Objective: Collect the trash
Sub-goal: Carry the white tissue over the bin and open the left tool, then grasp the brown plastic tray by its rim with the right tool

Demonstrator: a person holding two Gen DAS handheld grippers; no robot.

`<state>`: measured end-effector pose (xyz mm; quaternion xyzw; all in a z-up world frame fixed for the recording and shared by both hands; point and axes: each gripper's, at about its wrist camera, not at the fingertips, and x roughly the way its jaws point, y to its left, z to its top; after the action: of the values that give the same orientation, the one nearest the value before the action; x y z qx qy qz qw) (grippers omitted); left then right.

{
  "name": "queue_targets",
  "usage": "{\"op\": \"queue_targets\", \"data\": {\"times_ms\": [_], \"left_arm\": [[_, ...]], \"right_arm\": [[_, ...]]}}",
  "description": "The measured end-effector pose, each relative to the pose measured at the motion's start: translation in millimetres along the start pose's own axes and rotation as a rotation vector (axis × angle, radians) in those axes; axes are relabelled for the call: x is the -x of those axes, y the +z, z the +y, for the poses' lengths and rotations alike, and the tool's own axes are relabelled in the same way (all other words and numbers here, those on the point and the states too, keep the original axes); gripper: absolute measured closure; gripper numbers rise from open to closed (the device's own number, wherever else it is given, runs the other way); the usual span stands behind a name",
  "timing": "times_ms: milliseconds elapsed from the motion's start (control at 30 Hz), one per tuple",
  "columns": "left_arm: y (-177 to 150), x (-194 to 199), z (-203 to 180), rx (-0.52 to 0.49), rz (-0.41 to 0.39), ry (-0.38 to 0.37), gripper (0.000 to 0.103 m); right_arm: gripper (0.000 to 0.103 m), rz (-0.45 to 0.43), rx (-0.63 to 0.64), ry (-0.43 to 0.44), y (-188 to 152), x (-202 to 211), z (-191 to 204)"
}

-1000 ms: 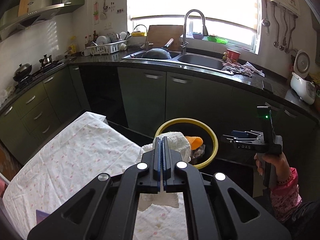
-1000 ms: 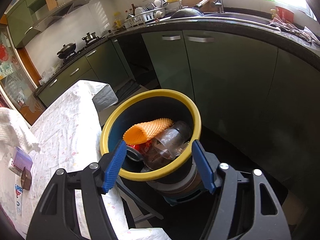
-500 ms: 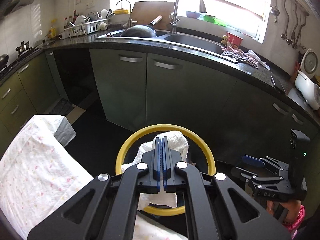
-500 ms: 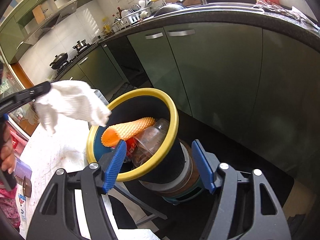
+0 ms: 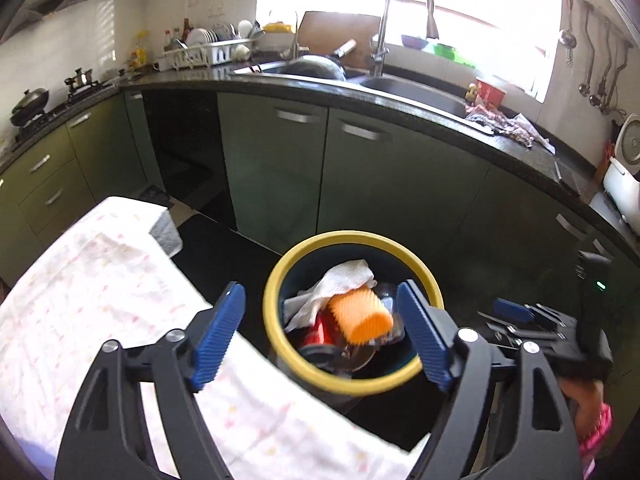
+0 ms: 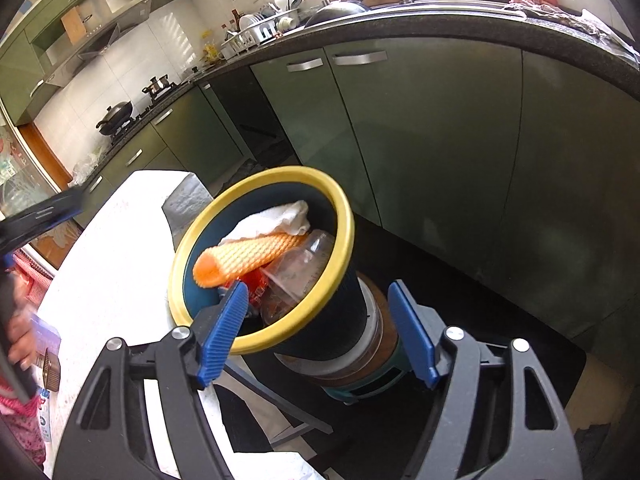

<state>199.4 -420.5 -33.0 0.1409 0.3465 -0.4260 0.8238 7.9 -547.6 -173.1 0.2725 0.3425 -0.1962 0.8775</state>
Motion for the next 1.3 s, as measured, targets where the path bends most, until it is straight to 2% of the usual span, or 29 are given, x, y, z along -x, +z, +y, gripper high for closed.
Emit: {"op": "queue_targets", "data": {"times_ms": [67,200,333,433,633,767,833,967,1133,1300], "left_arm": [[-17,36,14,-0.009,-0.027,0.022,0.013],[-50,105,50,0.022,-0.084,0.108,0.008],[-86,170,106,0.145,-0.139,0.227,0.006],[-117,213,152,0.237,-0.170,0.353,0.005],[-185,269,239,0.403,-0.192,0.572,0.005],[-227,280,288,0.494,-0.193,0.655,0.005],[-245,275,308,0.546,-0.179,0.693,0.005],[-269,251,335,0.616,-0.168,0.686,0.005],[-280,223,350,0.611,-0.104,0.717,0.005],[-284,225,352,0.626,-0.122,0.719,0.005]], "right_arm": [[0.034,0.010,0.014,0.001,-1,-3,7],[0.034,0.027,0.061,0.012,-4,-7,27],[0.034,0.043,0.129,0.041,-10,-11,59],[0.034,0.060,0.204,0.071,-15,-14,90],[0.034,0.099,0.375,0.179,-34,-21,166],[0.029,0.118,0.537,0.310,-58,-19,226],[0.023,0.123,0.635,0.388,-74,-15,257],[0.021,0.134,0.816,0.497,-109,-10,312],[0.019,0.174,0.944,0.554,-138,-16,363],[0.018,0.198,1.055,0.541,-152,-25,399]]}}
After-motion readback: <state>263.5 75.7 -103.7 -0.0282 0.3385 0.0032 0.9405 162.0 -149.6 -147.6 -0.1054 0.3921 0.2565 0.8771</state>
